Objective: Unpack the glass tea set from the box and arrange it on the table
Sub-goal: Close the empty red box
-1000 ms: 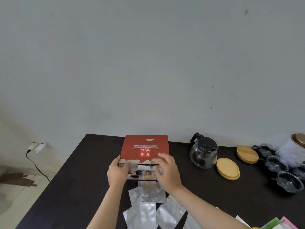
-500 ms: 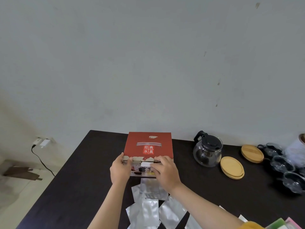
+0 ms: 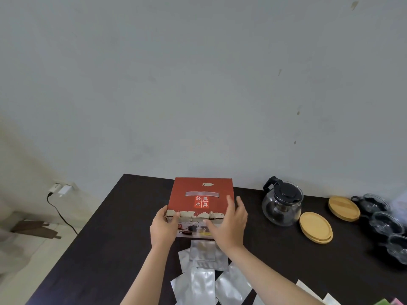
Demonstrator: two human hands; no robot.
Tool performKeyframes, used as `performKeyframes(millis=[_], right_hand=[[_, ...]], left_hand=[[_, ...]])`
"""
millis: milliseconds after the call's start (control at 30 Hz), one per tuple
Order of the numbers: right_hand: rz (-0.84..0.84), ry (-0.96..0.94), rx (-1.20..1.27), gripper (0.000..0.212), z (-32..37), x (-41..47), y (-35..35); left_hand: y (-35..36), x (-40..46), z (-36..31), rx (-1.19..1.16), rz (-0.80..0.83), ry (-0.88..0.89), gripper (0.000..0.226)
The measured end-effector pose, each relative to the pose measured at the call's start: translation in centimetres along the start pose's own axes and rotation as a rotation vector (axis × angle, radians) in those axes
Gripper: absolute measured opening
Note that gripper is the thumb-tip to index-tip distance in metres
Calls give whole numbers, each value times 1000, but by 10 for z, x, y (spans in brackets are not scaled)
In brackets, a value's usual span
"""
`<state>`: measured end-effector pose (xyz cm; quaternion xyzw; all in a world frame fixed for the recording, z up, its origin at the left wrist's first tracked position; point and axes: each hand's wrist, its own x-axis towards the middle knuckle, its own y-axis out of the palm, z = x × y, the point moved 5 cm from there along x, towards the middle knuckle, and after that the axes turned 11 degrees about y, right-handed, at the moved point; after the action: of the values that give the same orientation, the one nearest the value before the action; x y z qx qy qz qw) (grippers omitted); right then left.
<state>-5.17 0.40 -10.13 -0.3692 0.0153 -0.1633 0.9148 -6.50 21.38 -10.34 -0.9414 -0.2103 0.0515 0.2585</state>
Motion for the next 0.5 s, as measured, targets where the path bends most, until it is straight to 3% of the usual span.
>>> performKeyframes(millis=[67, 133, 500], right_hand=[[139, 151, 104, 121, -12, 3, 4], [245, 198, 216, 127, -18, 5, 7], [85, 257, 249, 99, -59, 57, -42]], left_hand=[[3, 2, 4, 14, 15, -19, 53], [8, 4, 5, 42, 36, -9, 43], [82, 17, -50, 52, 183, 143, 40]])
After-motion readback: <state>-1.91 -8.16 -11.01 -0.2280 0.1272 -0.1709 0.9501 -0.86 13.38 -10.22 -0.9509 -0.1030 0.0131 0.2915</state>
